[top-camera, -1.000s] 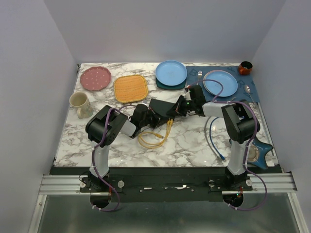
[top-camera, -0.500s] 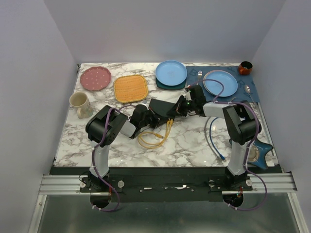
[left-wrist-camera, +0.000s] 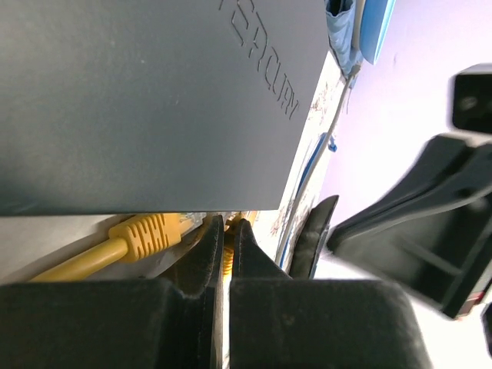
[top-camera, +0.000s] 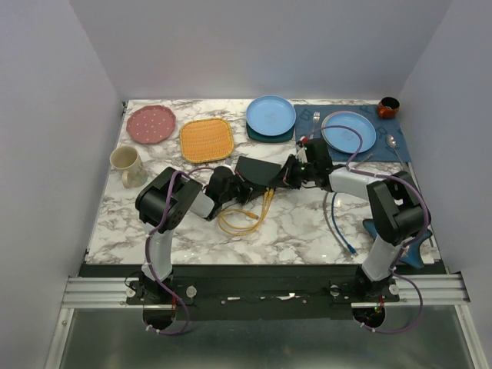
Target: Pull the plug from the switch port
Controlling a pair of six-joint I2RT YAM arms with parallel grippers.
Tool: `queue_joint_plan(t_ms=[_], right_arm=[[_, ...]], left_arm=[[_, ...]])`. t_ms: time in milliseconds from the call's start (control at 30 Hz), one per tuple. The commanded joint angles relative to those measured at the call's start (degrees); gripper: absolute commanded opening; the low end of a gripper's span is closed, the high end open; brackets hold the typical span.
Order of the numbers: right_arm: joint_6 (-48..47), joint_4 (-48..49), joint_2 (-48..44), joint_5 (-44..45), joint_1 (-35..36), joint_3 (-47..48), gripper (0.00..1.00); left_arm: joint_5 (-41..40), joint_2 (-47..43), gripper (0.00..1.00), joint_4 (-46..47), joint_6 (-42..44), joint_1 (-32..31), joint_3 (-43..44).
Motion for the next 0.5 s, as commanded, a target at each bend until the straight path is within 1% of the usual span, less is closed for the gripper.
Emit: queue_joint_plan(t_ms=[0,133,300,467], right_arm=[[-2.1,-2.8,1.0,1.1,1.2,-2.3,0.09],[-2.4,-2.9,2.4,1.0,1.4,-2.3,0.09],[-2.0,-4.2,4.5,1.9,1.4,0.3,0.09],[-1.6,-4.4,3.6,2.8,1.3,1.9,0.09]], left_arm=[[-2.4,0.8,0.0,-5.8,1.2,0.5,-2.6],[-2.7,-0.7,0.0,-6.4,1.9,0.5,-3.3],[-3.2,-3.6,0.0,-8.2,3.4,0.4,-4.5],[-3.8,-9.5,0.0,-10.4,5.4,0.5,-6.3]])
